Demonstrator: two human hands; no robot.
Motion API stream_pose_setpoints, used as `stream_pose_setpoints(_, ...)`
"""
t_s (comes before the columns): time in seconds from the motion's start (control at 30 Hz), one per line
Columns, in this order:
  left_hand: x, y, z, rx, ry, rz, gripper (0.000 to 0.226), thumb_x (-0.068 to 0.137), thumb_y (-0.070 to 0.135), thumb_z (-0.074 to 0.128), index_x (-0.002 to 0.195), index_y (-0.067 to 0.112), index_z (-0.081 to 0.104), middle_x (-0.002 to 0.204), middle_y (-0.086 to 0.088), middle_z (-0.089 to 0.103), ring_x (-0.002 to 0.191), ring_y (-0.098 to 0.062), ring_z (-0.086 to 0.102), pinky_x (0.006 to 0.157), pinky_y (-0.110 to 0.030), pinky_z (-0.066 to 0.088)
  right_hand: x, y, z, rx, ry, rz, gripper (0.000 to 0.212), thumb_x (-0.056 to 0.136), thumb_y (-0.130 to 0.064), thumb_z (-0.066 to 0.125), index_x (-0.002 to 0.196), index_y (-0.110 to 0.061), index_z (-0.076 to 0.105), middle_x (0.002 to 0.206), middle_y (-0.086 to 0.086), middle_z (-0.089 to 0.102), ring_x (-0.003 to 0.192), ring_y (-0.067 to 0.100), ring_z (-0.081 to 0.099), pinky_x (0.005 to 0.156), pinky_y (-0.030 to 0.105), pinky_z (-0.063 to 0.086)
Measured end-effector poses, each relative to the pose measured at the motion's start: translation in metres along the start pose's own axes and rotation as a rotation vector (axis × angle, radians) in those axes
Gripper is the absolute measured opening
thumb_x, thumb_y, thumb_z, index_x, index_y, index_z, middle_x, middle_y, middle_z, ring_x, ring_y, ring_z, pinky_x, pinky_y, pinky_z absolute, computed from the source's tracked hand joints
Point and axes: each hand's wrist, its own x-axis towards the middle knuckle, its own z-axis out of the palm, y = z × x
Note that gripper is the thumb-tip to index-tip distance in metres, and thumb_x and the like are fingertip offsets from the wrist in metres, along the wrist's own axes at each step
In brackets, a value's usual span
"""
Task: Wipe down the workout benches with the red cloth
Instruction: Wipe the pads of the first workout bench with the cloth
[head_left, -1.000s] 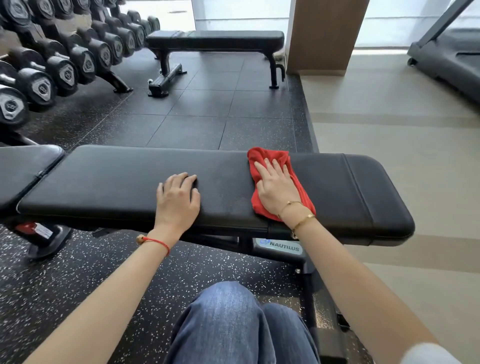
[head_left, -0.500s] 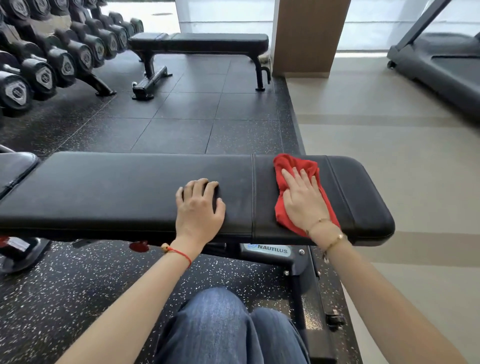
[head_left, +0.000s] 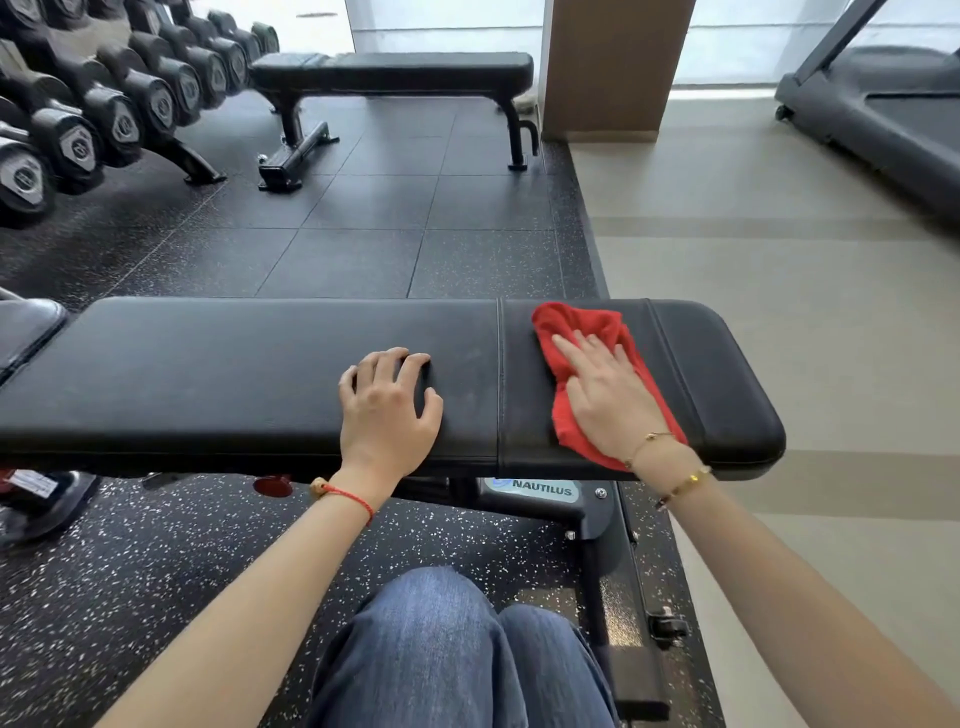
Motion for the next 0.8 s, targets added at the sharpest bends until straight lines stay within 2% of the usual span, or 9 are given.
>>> stream_pose_setpoints(0.2, -0.001, 0.003, 0.001, 0.010, -0.008, 0.002, 0.045, 0.088, 0.037, 0.042, 0.127, 0.021, 0.057, 0.132, -0.004, 0.056, 0.127, -0.028, 0.046, 0.112, -0.051, 0.032, 0.034, 0.038, -0.016, -0.026, -0.012, 0.248, 0.055, 0.099, -0.020, 0.029, 0.153, -0.017, 0.020, 0.161, 0.010, 0.015, 0.149, 0.025, 0.013, 0.122, 0.041, 0.000)
stream_pose_setpoints(0.37, 0.000, 0.004, 0.002, 0.002, -0.044, -0.008, 0.041, 0.092, 0.029, 0.052, 0.131, 0.018, 0.056, 0.136, -0.008, 0.053, 0.131, -0.030, 0.043, 0.115, -0.054, 0.027, 0.014, 0.033, -0.017, -0.021, -0.034, 0.181, 0.056, 0.098, -0.018, 0.031, 0.153, -0.015, 0.019, 0.160, 0.014, 0.015, 0.148, 0.027, 0.014, 0.121, 0.043, 0.002)
stream_pose_setpoints(0.5, 0.003, 0.001, 0.001, -0.014, -0.077, -0.023, 0.041, 0.092, 0.028, 0.054, 0.131, 0.020, 0.055, 0.138, -0.006, 0.052, 0.135, -0.028, 0.039, 0.116, -0.055, 0.022, -0.035, 0.042, -0.017, -0.076, 0.065, 0.176, 0.055, 0.098, -0.018, 0.033, 0.152, -0.019, 0.022, 0.160, 0.009, 0.020, 0.148, 0.024, 0.016, 0.122, 0.041, 0.003)
stream_pose_setpoints(0.67, 0.006, 0.000, 0.001, -0.021, -0.050, -0.002, 0.037, 0.089, 0.030, 0.054, 0.125, 0.019, 0.057, 0.130, -0.007, 0.055, 0.129, -0.029, 0.043, 0.114, -0.054, 0.027, -0.043, 0.070, -0.024, -0.009, 0.124, 0.376, 0.055, 0.097, -0.018, 0.034, 0.151, -0.021, 0.026, 0.159, 0.008, 0.021, 0.148, 0.025, 0.015, 0.122, 0.040, 0.001)
stream_pose_setpoints(0.8, 0.004, 0.004, 0.002, -0.024, -0.019, -0.010, 0.042, 0.086, 0.036, 0.045, 0.122, 0.019, 0.057, 0.127, -0.008, 0.055, 0.126, -0.031, 0.046, 0.112, -0.054, 0.030, -0.004, 0.097, -0.031, 0.012, 0.055, 0.512, 0.054, 0.100, -0.022, 0.027, 0.153, -0.022, 0.020, 0.162, 0.008, 0.012, 0.150, 0.024, 0.008, 0.122, 0.042, -0.004)
